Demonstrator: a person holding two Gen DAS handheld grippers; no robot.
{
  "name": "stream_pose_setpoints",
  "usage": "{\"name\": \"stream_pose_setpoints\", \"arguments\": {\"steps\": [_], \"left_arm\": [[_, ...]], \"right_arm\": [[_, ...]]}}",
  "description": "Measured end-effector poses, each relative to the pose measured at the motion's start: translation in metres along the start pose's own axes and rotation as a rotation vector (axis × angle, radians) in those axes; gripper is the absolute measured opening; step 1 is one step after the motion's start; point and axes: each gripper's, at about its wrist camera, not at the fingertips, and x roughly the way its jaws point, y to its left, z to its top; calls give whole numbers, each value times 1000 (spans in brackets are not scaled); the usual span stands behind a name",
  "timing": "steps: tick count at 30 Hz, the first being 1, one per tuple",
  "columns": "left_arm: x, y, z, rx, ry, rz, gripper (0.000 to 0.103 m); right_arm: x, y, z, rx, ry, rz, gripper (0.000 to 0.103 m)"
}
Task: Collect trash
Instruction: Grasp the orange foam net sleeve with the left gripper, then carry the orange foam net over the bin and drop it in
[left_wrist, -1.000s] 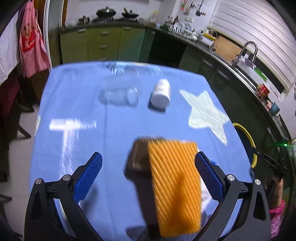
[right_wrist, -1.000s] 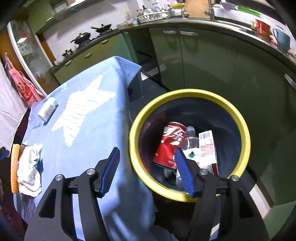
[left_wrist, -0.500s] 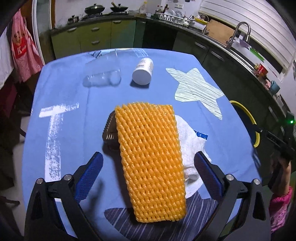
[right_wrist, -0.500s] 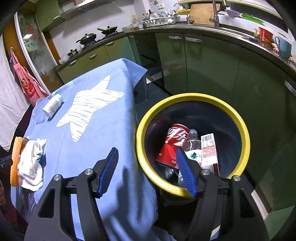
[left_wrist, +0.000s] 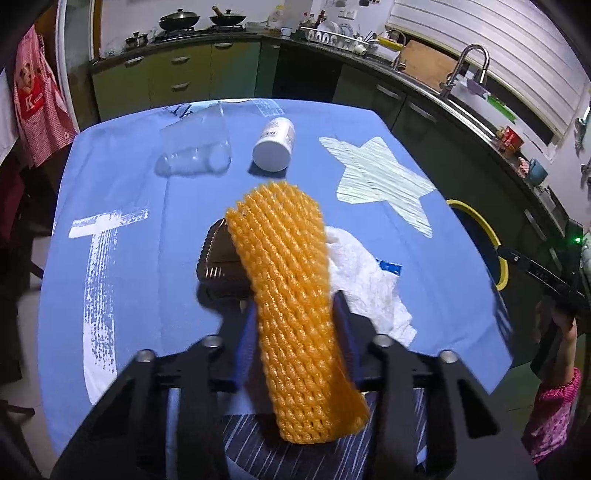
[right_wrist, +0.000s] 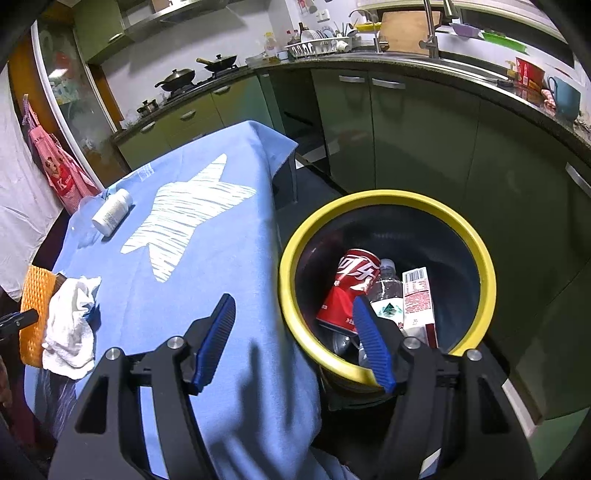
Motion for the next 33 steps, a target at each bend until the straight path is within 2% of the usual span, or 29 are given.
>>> {"name": "stream_pose_setpoints", "arguments": {"steps": [2, 5, 15, 20, 23, 27, 33], "left_arm": [[-4, -1, 0, 4, -4, -15, 25], [-13, -1, 1, 17, -11, -30, 20], [-58, 3, 16, 46, -106, -22, 19], [-63, -9, 36, 94, -123, -79, 19], [-55, -29, 55, 160, -114, -126, 19], [-38, -70, 84, 255, -67, -255, 19], [-4, -181, 122, 495, -27, -407, 19]], "right_arm": [[-3, 2, 0, 2, -4, 3, 64], [-7, 5, -1, 1, -5, 7, 66], [-8, 10, -1, -7, -5, 14, 66], [-13, 9, 0, -6, -14, 4, 66], [-17, 4, -1, -2, -16, -9, 66], [-29, -8, -4, 25, -34, -34, 66], [-50, -37, -13, 83, -56, -92, 66]]}}
